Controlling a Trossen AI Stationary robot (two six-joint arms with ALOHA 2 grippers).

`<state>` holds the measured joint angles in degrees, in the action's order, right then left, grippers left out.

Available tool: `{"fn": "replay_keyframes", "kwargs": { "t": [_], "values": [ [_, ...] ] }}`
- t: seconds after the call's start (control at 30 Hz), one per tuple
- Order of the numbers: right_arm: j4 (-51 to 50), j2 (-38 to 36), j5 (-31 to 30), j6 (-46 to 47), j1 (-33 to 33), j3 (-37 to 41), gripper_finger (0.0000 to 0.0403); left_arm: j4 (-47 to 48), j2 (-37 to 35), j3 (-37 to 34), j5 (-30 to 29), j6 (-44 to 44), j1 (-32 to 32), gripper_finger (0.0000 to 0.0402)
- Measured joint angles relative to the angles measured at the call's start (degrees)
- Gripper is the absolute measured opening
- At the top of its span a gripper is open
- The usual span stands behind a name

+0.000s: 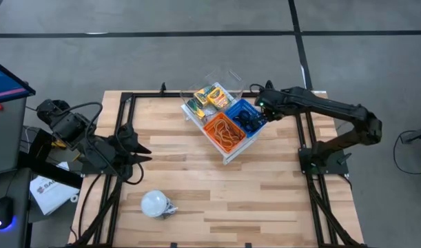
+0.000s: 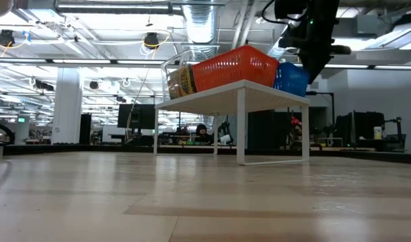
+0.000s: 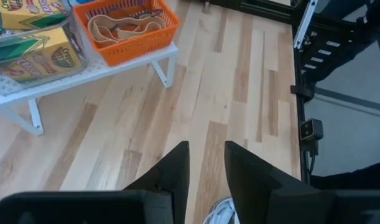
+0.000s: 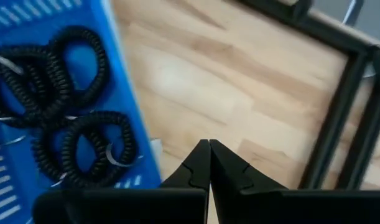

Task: Pick & Place Office Desk Supplies
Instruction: Return to Home Position

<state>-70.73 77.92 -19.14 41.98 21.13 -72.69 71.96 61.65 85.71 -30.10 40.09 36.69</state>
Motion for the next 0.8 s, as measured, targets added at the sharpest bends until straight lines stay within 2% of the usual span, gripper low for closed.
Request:
{"fn": "replay_keyframes", "kwargs": {
  "t": [0.07,0.17,0.3,0.4,0.5,0.63,0.8],
  "values": [
    [-0.10,-1.53,-1.46,-0.53,0.44,0.00,0.0000,0.10,0.00,0.00,-0.99,-0.51,0.00,0.0092],
    [0.14,-5.64,-3.40,-1.55,0.61,0.00,0.0000,2.44,-0.23,0.00,-6.07,-0.56,0.00,0.0092],
    [3.73,-13.27,-2.00,-4.97,0.33,0.00,0.0000,8.75,-4.70,0.00,-12.78,1.83,-0.05,0.0092],
    [7.92,-18.36,2.73,-8.95,-1.11,0.00,0.0000,5.78,-10.22,-2.99,-15.47,-1.16,-0.76,0.0092],
    [12.19,-22.09,5.12,-10.63,-3.22,0.83,0.0000,-2.51,-17.55,-10.90,-15.40,-7.43,-4.12,0.0092],
    [19.98,-26.37,7.09,-9.60,-5.69,5.71,0.0000,-19.18,-27.65,-26.20,-11.01,-16.75,-12.61,0.0092],
    [25.88,-28.40,7.29,-6.12,-9.41,11.51,0.0000,-34.95,-38.97,-44.50,2.11,-22.02,-27.09,0.0092]
  ]
}}
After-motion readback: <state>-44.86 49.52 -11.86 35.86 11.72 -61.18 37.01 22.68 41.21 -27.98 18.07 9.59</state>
